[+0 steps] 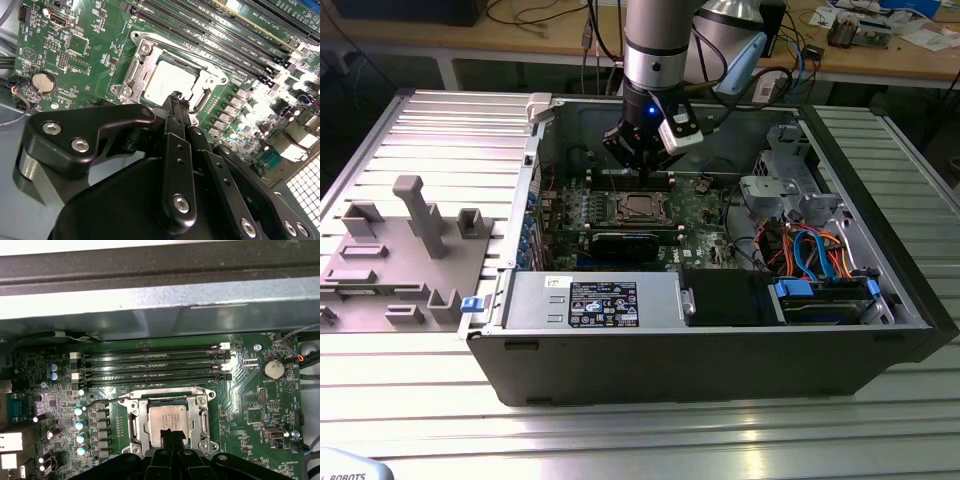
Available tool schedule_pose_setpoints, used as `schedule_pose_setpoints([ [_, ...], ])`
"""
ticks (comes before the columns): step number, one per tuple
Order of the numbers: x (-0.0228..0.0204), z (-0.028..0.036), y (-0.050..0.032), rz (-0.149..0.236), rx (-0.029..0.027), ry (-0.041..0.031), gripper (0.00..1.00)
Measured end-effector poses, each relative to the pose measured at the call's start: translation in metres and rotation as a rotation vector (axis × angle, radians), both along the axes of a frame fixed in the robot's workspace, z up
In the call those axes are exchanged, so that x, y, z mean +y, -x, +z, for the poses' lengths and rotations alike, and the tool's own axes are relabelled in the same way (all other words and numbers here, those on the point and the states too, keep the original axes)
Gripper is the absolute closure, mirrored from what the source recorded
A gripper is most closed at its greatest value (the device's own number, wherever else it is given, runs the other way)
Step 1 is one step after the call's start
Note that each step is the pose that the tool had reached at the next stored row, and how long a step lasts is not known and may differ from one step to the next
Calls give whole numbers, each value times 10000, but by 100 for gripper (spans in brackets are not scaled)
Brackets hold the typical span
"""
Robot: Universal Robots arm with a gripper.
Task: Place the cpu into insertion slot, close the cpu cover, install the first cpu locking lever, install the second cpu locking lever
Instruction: 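Install the first cpu locking lever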
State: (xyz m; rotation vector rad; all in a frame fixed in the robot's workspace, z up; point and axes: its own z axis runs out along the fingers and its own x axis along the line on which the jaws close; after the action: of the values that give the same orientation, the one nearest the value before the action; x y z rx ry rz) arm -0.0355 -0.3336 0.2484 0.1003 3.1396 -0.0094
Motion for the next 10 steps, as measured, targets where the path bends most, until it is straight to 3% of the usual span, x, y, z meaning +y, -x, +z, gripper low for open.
schedule_pose_setpoints([
  [10,0,0,0,104,0,0,89],
])
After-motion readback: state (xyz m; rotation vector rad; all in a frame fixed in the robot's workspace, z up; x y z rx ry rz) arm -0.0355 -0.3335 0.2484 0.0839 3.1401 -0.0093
